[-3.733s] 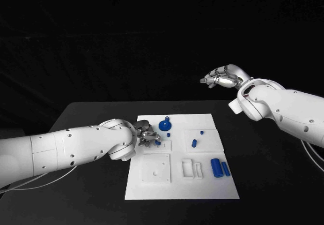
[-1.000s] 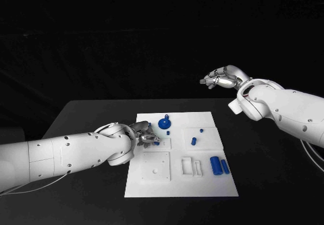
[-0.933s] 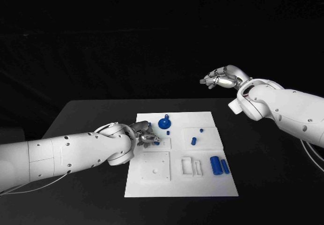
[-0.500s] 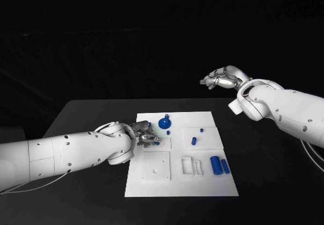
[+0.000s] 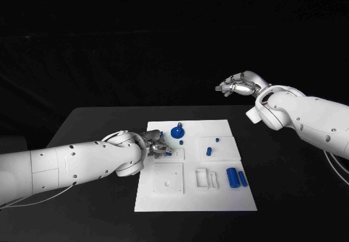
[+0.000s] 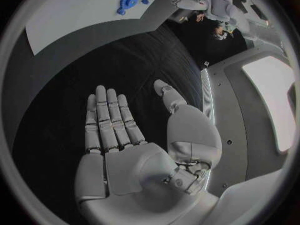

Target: Assemble the parts on the task board

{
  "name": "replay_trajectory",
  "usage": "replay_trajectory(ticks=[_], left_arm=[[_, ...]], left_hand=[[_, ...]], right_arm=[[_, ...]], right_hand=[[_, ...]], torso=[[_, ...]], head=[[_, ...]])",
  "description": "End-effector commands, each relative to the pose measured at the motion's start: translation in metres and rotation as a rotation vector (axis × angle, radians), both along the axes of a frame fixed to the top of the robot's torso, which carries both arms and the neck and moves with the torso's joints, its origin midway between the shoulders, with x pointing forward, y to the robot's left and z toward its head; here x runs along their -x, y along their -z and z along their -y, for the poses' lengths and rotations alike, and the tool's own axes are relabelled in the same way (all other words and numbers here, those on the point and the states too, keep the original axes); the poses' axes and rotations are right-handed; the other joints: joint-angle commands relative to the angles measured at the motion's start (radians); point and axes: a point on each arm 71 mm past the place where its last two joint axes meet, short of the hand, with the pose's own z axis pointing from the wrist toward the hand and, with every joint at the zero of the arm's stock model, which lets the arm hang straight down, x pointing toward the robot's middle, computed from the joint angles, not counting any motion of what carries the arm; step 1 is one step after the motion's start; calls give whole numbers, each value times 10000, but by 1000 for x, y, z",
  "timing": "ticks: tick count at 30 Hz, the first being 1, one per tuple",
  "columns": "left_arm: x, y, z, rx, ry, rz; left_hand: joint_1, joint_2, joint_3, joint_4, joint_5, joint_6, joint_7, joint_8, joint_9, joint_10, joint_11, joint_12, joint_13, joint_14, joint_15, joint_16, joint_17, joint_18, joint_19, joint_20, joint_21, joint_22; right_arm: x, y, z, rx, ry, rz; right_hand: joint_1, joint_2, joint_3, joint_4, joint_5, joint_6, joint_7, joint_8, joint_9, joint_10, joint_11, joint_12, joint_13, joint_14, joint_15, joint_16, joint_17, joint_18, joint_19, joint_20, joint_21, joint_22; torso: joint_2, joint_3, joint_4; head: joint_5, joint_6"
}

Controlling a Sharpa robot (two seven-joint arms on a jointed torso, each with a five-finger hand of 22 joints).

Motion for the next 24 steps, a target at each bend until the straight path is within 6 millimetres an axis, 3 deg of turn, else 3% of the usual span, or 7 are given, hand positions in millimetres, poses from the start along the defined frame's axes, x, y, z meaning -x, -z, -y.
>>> replay_trajectory(ticks=[1, 15, 18, 24], left_arm=[[1, 3, 1, -140, 144, -230], [1, 5, 1, -177, 190, -465], [1, 6, 1, -219, 239, -533], [0, 7, 1, -294, 286, -635]], left_hand=[[118, 118, 17, -85, 63, 1919, -1233, 75, -8, -527, -538, 59, 19, 515, -886, 58, -12, 104, -75, -1245, 35, -15], [107, 125, -38, -153, 93, 2001, -1244, 121, -23, -518, -539, 158, 49, 543, -875, 142, -36, 114, -70, -1239, 114, -70], [-88, 269, -135, 16, -166, 2053, -1259, 152, -36, -528, -550, 238, 82, 572, -869, 177, -66, 107, -71, -1225, 141, -138], [-163, 301, -167, 71, -351, 2078, -1271, 175, -47, -541, -561, 310, 115, 595, -875, 211, -89, 120, -81, -1229, 175, -187]], right_arm=[[0, 1, -1, -3, -106, -69], [0, 1, -1, 2, -107, -96], [0, 2, -2, 0, -115, -102], [0, 3, -1, 6, -117, -130]], right_hand=[[-17, 57, 22, 52, 34, -63, 274, 46, -10, 58, 2, -50, -16, -66, 27, -66, -11, -106, -59, -27, -66, 12], [-24, 58, 19, 66, 41, -64, 274, 47, -14, 61, 4, -53, -32, -69, 30, -71, -15, -105, -65, -23, -71, 18], [-24, 59, 19, 68, 43, -64, 275, 47, -15, 62, 4, -54, -35, -70, 30, -72, -16, -105, -66, -22, -72, 20], [-71, 82, 10, 132, 38, -69, 278, 47, -26, 62, 10, -64, -72, -77, 35, -82, -24, -102, -77, -13, -85, 32]], torso=[[-2, 0, -8], [3, 13, -4], [2, 14, 8], [-1, 6, 2]], head=[[5, 1], [-1, -16], [-26, -48], [-12, -43]])
